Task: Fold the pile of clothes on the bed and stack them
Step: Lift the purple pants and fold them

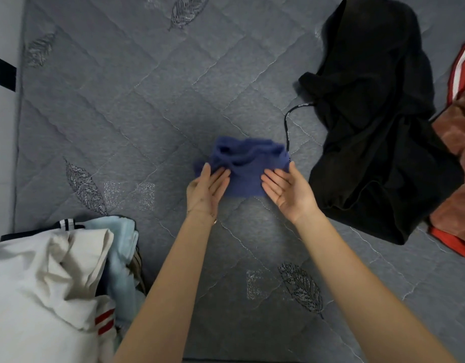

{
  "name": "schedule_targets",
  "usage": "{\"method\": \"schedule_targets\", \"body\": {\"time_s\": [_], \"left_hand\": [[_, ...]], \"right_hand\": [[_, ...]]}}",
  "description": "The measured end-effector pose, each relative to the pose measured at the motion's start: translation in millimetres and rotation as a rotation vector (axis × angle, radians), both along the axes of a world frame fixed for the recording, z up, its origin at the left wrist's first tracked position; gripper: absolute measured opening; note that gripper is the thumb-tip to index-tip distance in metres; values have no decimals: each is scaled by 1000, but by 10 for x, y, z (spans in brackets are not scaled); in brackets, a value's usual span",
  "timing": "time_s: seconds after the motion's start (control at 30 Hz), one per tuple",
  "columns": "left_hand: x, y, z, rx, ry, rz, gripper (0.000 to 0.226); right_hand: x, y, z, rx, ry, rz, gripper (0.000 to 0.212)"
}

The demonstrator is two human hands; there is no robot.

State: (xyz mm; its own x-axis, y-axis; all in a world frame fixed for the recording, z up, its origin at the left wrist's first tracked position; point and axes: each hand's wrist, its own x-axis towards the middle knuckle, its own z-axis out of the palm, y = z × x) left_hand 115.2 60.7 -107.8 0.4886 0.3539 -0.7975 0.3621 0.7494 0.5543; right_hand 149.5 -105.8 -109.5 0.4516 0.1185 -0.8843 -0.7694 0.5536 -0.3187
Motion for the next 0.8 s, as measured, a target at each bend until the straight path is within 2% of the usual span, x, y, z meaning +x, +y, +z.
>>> {"method": "schedule_targets", "body": {"time_s": [0.07, 0.1, 0.17, 0.23, 0.27, 0.33, 0.43, 0.5, 0.53, 0.6, 0.67, 0.73, 0.8], "left_hand": [[34, -53, -35, 190, -91, -123, 5], [20, -70, -65, 366, -135, -221, 6], [-38, -89, -155, 813, -240, -521, 24], [-68, -104, -268, 1207, -306, -868, 35], [-63, -105, -335, 1372, -296, -1027, 40], [-29, -98, -427, 1587, -137, -1349, 53], [21, -55, -526, 1644, 85, -1651, 59], [13, -11, -577, 1737, 78, -1614, 57], [3, 9, -586, 1781, 66, -1489, 56], [-31, 53, -598, 1703, 149, -1178, 63], [-59, 122, -589, 1372, 309, -967, 86], [-64, 155, -558, 1125, 393, -846, 97], [-72, 157, -542, 1063, 346, -840, 88]], "right_hand": [[13, 51, -37, -173, -95, 99, 28], [-4, 75, -55, -325, -182, 186, 22], [-62, 84, -100, -740, -457, 419, 20], [-121, 80, -205, -1106, -785, 707, 30], [-128, 89, -248, -1213, -879, 837, 36], [-111, 116, -315, -1285, -940, 1068, 43], [-62, 125, -390, -1266, -852, 1373, 50], [-65, 100, -432, -1276, -828, 1412, 52], [-74, 85, -443, -1286, -827, 1364, 52], [-97, 50, -427, -1278, -777, 1184, 54], [-114, -2, -418, -1213, -723, 983, 57], [-125, -17, -413, -1112, -687, 831, 66], [-118, 47, -387, -979, -580, 616, 75]]}}
